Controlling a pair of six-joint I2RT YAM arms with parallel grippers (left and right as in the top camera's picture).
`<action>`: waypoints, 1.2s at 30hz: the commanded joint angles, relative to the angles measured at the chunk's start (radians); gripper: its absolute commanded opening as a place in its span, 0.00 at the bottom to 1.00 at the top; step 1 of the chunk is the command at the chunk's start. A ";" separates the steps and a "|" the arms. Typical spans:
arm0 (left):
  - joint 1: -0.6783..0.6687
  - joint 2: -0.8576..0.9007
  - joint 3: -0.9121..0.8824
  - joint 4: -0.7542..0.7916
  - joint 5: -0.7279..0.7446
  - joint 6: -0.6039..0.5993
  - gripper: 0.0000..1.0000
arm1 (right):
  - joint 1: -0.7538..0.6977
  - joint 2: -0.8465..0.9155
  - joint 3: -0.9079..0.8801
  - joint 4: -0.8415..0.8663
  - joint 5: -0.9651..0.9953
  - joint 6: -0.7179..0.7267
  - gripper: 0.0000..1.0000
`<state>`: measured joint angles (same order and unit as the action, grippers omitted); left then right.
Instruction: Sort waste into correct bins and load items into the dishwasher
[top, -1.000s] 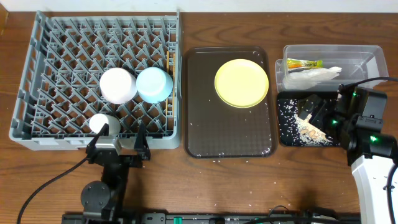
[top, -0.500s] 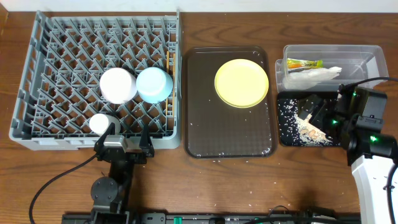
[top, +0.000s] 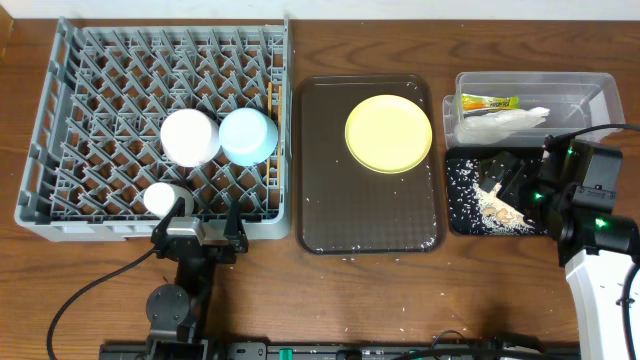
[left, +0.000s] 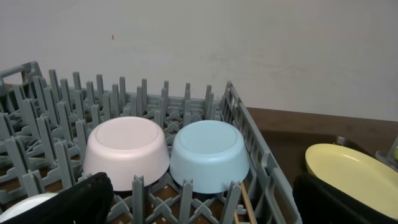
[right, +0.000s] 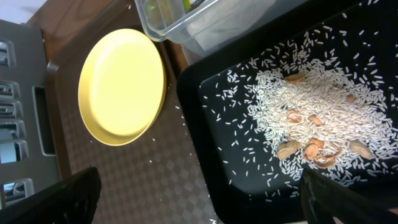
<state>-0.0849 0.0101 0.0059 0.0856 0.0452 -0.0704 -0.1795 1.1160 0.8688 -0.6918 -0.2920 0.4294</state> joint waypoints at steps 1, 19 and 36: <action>0.006 -0.007 -0.002 0.005 -0.009 0.016 0.94 | -0.003 -0.010 0.014 -0.001 0.000 0.004 0.99; 0.006 0.007 -0.002 -0.153 -0.009 0.016 0.94 | -0.003 -0.010 0.014 -0.001 0.000 0.004 0.99; 0.006 0.007 0.011 -0.060 0.037 -0.054 0.94 | -0.003 -0.010 0.014 0.000 0.000 0.005 0.99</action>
<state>-0.0849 0.0162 0.0116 0.0002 0.0551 -0.0765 -0.1795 1.1160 0.8688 -0.6918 -0.2920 0.4294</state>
